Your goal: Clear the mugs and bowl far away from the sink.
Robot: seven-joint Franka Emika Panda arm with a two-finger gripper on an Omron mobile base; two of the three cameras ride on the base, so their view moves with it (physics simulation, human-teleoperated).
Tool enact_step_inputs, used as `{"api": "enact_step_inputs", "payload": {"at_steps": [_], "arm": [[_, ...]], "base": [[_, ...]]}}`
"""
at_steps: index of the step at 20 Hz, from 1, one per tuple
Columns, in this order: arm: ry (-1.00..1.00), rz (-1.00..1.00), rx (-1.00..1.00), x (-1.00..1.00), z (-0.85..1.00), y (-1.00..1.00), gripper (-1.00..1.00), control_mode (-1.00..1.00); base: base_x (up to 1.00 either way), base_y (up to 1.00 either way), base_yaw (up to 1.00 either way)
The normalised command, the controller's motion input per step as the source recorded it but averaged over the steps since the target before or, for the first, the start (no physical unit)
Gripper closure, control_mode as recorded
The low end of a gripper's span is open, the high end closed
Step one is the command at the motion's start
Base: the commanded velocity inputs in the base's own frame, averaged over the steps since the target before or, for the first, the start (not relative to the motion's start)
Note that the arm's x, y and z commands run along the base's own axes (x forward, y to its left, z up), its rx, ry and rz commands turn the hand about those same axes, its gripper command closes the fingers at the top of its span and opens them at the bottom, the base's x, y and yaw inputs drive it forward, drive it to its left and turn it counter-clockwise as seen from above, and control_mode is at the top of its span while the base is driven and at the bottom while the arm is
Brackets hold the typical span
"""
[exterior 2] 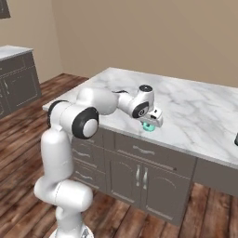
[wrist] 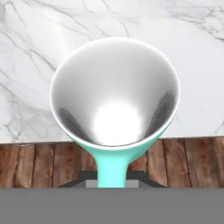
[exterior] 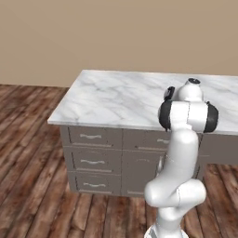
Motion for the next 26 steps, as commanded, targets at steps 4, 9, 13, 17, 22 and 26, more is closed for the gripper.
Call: {"api": "enact_step_inputs", "payload": {"at_steps": [4,9,13,17,22,26], "arm": [[0.00,0.02,0.00,0.38,-0.04,0.00,1.00,-1.00],[0.00,0.00,0.00,0.40,-0.02,0.00,1.00,-1.00],[0.00,0.01,0.00,0.39,-0.17,0.00,1.00,-1.00],[0.00,0.02,0.00,0.37,-0.28,0.00,1.00,-1.00],[0.00,0.01,0.00,0.37,-0.13,0.00,1.00,-1.00],[0.00,0.00,0.00,0.47,-0.15,0.00,1.00,-1.00]], "base": [[0.00,0.00,0.00],[0.00,0.00,0.00],[0.00,0.00,0.00],[0.00,0.00,0.00],[0.00,0.00,0.00],[0.00,0.00,0.00]]}}
